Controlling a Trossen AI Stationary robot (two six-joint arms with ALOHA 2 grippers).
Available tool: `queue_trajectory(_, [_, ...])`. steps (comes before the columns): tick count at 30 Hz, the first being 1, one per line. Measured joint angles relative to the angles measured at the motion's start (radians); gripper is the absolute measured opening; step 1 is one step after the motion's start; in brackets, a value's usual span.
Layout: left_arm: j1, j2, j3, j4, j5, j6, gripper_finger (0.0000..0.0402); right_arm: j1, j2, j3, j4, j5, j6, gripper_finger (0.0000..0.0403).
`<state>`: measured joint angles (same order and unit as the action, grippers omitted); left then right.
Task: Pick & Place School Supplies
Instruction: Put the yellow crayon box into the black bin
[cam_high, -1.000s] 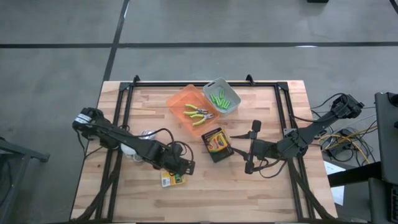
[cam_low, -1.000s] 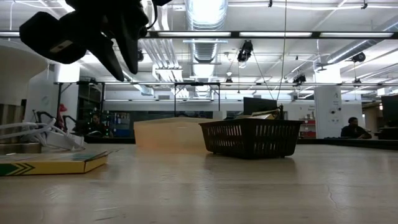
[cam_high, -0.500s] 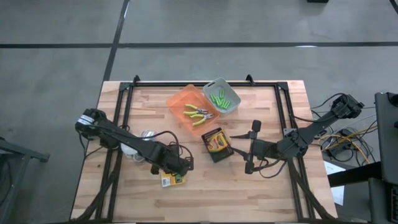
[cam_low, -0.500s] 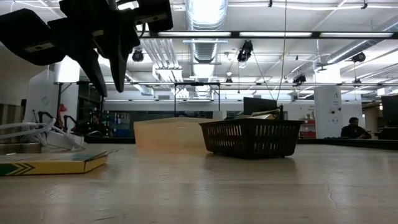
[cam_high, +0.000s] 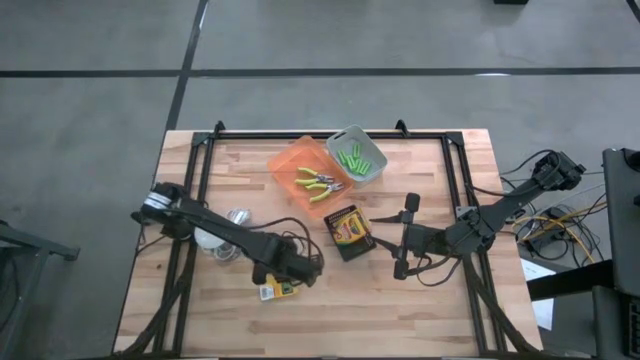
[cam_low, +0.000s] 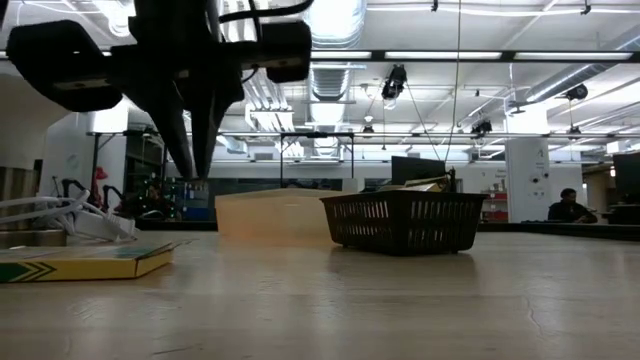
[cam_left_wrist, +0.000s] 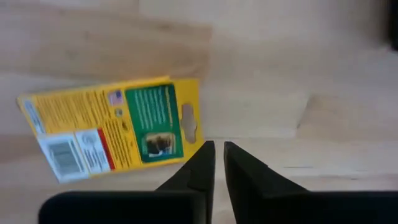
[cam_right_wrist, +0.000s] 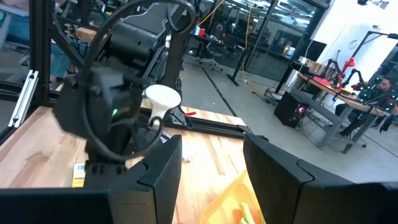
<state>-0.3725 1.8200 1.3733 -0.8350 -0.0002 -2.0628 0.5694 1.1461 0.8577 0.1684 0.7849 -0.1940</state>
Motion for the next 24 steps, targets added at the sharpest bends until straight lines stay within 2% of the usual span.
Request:
queue_trajectory(10, [0.017, 0.186, 0.202, -0.226, 0.226, -0.232, 0.0005, 0.000, 0.000, 0.000, 0.000, 0.000, 0.000, 0.0169])
queue_trajectory(13, [0.024, 0.207, 0.250, -0.245, 0.177, -0.153, 0.0010, 0.000, 0.000, 0.000, 0.000, 0.000, 0.000, 0.0169])
queue_trajectory(16, [0.026, 0.209, 0.275, -0.238, 0.064, -0.084, 0.0017, 0.000, 0.000, 0.000, 0.000, 0.000, 0.000, 0.0169])
queue_trajectory(20, [0.026, 0.210, 0.278, -0.196, -0.074, -0.075, 0.0019, 0.000, 0.000, 0.000, 0.000, 0.000, 0.000, 0.0169])
queue_trajectory(24, [0.026, 0.210, 0.276, -0.121, -0.087, -0.059, 0.0016, 0.000, 0.000, 0.000, 0.000, 0.000, 0.000, 0.0169])
